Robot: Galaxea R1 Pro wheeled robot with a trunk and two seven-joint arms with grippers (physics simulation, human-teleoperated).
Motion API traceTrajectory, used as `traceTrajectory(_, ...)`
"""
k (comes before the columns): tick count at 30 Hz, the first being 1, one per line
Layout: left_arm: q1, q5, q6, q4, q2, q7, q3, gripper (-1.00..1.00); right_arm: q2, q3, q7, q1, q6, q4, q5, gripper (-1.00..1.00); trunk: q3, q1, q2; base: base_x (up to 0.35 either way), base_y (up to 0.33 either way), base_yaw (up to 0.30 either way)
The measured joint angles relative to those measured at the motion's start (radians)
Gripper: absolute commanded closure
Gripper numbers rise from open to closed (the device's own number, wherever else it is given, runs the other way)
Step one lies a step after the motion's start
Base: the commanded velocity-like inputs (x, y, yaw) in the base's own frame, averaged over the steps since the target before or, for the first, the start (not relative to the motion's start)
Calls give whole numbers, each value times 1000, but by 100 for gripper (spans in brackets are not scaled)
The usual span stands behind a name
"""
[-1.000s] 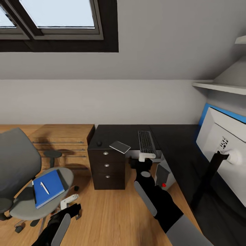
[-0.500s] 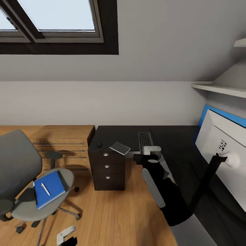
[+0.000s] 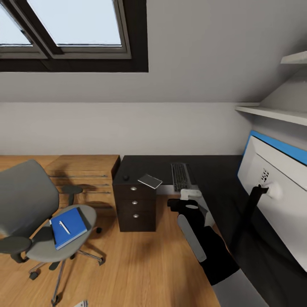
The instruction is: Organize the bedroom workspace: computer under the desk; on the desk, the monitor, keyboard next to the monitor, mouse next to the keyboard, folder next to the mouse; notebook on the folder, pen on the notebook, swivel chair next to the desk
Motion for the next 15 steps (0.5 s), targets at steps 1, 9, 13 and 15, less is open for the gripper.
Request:
traceTrajectory(1,0,0,0,0,0,0,0,-100,0,0,0,0,0,0,0,-100,3,-4,7,-338,0,0)
traceTrajectory(9,0,1,-2,1,1,0,0,-100,-1,-1,4,0,-14,3,0,-100,28,-35,63,-338,-1,-48)
traceTrajectory(13,0,1,-2,1,1,0,0,-100,-1,-1,3,0,-15,3,0,-100,41,-50,91,-338,-37,-51)
traceTrajectory(15,0,1,-2,1,1,0,0,-100,-1,0,3,0,-15,3,0,-100,47,-57,105,-338,-82,-17)
